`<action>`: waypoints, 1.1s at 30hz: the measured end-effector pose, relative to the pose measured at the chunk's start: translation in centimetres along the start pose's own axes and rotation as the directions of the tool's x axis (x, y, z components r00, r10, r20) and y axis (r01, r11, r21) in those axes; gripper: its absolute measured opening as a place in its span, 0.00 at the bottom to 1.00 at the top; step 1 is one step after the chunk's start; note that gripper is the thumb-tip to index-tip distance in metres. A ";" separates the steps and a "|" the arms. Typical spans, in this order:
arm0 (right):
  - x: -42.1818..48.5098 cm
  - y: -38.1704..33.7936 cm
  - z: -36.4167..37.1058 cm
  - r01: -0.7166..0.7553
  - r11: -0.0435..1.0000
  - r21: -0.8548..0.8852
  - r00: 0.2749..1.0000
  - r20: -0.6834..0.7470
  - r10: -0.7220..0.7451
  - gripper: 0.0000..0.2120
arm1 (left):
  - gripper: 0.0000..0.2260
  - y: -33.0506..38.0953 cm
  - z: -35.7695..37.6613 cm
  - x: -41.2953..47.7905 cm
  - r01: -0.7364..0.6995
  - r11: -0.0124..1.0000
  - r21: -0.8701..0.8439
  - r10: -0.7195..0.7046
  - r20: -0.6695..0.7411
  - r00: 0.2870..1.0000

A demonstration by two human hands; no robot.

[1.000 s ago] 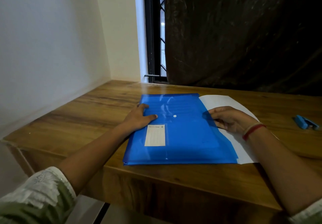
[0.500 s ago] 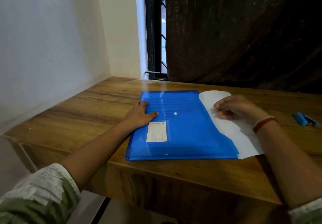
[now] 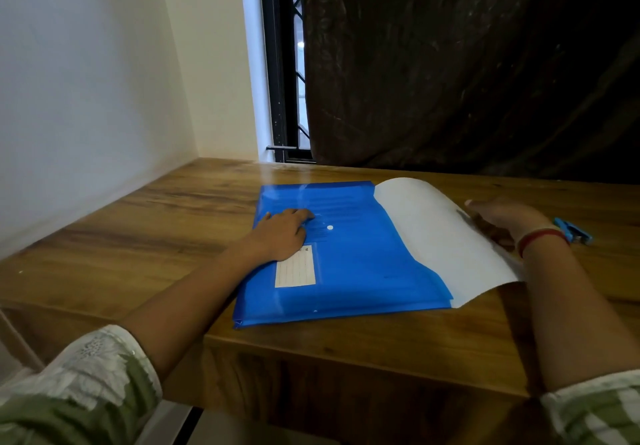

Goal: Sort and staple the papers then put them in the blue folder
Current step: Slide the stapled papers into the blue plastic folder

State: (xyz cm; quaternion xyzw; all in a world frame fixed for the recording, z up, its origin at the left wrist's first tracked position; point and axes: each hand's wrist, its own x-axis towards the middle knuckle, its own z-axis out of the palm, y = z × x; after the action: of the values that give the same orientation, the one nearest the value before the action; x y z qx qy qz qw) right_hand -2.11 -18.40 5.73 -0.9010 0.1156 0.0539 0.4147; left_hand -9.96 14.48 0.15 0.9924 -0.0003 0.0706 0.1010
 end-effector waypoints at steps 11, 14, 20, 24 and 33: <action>0.8 1.5 -2.7 -0.045 0.900 0.434 0.979 0.200 -0.047 0.22 | 0.20 -0.5 0.8 0.6 -0.029 0.997 -0.074 0.025 -0.051 0.998; 0.7 1.4 -2.9 -0.029 0.888 0.460 0.985 0.166 -0.054 0.13 | 0.20 -0.4 0.8 0.5 -0.027 0.997 -0.072 0.023 -0.053 0.998; -0.3 0.6 -1.7 -0.025 0.998 -0.062 1.000 0.006 0.025 0.19 | 0.20 -0.3 0.7 0.4 -0.029 0.997 -0.069 0.026 -0.053 0.998; -0.9 -0.5 -0.2 0.088 0.976 -0.199 0.996 0.013 -0.087 0.21 | 0.20 -0.1 0.6 0.2 -0.025 0.998 -0.065 0.022 -0.048 0.999; -1.3 -0.9 -0.2 0.017 0.985 0.170 0.974 0.220 -0.055 0.18 | 0.20 -0.1 0.7 0.1 -0.022 0.997 -0.077 0.018 -0.051 0.999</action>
State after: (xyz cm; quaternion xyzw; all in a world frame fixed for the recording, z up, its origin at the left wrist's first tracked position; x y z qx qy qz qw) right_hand -3.13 -17.76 6.78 -0.8533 0.0560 0.1375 0.4999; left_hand -9.76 14.45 -0.49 0.9856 -0.0103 0.0963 0.1388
